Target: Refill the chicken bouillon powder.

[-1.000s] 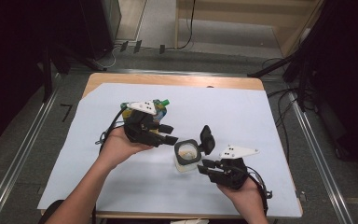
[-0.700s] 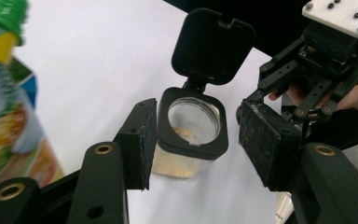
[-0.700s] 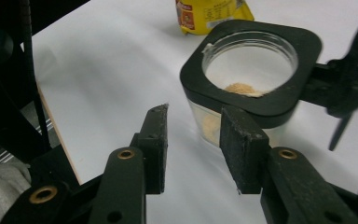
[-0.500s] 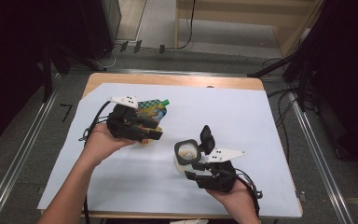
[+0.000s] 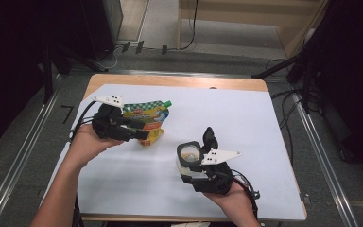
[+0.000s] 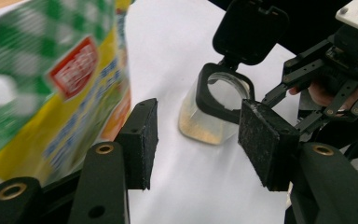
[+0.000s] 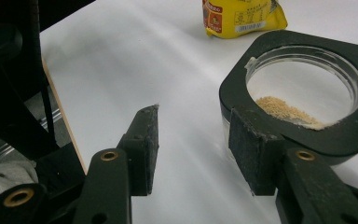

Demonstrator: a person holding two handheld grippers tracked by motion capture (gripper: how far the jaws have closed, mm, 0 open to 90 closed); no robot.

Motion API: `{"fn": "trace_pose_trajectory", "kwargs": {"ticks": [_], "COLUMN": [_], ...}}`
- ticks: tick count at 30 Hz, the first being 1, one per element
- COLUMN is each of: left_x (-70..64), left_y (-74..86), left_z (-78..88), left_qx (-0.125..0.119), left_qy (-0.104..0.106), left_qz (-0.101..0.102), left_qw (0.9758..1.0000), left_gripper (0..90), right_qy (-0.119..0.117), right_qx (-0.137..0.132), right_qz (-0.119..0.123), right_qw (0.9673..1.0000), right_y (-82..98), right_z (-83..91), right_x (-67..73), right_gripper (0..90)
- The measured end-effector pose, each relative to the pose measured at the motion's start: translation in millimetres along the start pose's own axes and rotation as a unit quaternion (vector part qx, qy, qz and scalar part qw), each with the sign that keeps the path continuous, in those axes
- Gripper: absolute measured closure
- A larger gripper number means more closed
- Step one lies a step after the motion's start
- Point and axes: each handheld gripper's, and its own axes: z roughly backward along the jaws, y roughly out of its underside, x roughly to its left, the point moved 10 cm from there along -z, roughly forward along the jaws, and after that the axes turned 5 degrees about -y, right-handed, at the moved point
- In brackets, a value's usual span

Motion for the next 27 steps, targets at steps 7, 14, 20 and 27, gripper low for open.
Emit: {"fn": "trace_pose_trajectory", "kwargs": {"ticks": [7, 14, 20, 27], "left_x": [16.0, 30.1, 41.6, 54.7], "left_y": [8.8, 18.1, 25.7, 25.9], "left_z": [14.9, 26.5, 36.6, 23.0], "left_qx": [0.001, 0.009, 0.011, 0.021], "left_qy": [-0.023, -0.039, -0.049, -0.064], "left_qz": [0.015, 0.030, 0.039, 0.036], "left_qw": [0.9996, 0.9988, 0.9980, 0.9971], "left_gripper": [48.4, 48.6, 48.6, 51.1], "right_qy": [-0.001, -0.004, -0.006, -0.011], "right_qx": [0.006, 0.009, 0.011, 0.012], "right_qz": [0.009, 0.011, 0.015, 0.017], "right_qw": [0.9999, 0.9999, 0.9998, 0.9997], "right_y": [-0.2, 0.4, 0.8, -1.7], "right_z": [-3.2, -5.5, -6.3, -13.0], "right_x": [-0.1, 1.6, 2.7, 5.4], "right_gripper": [53.1, 53.3, 53.3, 53.3]}}
